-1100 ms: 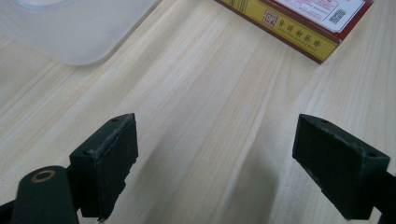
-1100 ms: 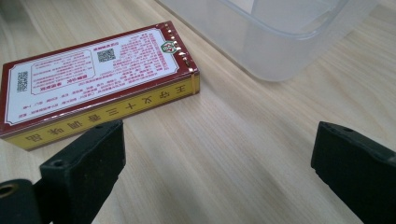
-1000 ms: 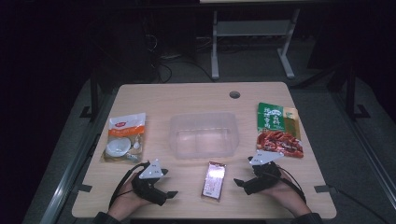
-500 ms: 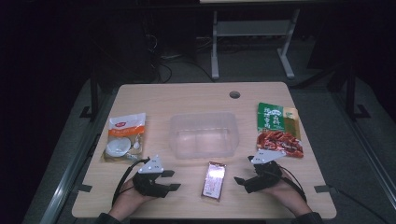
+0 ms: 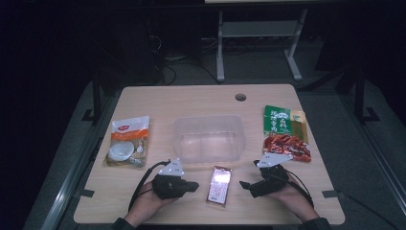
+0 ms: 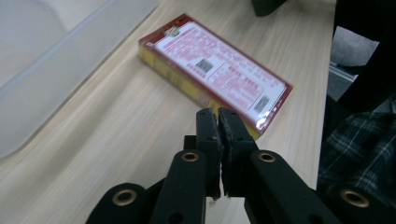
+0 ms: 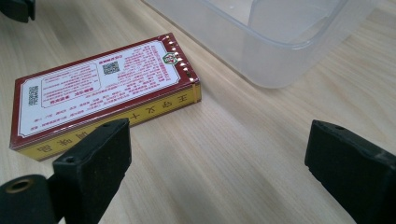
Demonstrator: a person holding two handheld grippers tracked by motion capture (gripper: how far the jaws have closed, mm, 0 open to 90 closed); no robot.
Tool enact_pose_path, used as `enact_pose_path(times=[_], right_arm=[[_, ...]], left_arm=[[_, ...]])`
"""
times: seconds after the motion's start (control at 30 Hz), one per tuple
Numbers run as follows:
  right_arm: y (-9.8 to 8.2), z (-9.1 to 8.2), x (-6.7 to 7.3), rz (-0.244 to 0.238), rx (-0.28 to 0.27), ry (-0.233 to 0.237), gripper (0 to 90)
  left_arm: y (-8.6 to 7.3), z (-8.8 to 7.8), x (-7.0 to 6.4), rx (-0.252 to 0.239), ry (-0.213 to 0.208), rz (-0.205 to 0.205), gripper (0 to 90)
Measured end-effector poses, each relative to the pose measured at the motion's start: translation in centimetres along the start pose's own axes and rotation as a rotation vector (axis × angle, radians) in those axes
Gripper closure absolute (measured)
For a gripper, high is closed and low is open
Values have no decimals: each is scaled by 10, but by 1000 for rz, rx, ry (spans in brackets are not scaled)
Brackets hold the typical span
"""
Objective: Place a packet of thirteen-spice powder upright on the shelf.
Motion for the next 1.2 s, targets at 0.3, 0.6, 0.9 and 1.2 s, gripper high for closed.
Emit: enact_pose_path(times=[0.3,0.6,0.9,1.2], right_arm=[[0,1,0,3,1,-3,69],[0,1,1,9,12,1,69],[0,1,1,3,10,1,69],[0,1,-1,3,10,4,70]], left_arm=[[22,26,-12,2,-59,45,897],[35,52,-23,12,-108,81,896],[39,84,-33,53,-145,100,896],[31,93,-36,113,-143,117,897]])
Point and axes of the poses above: each handheld gripper's, and its own axes: z roughly forward along the jaws, y roughly out of its top, x roughly to its left, the point moved 7 cm from there along z, roughly forward along the jaws, and after that the axes turned 13 degrees about -y, right-handed, at the moved point
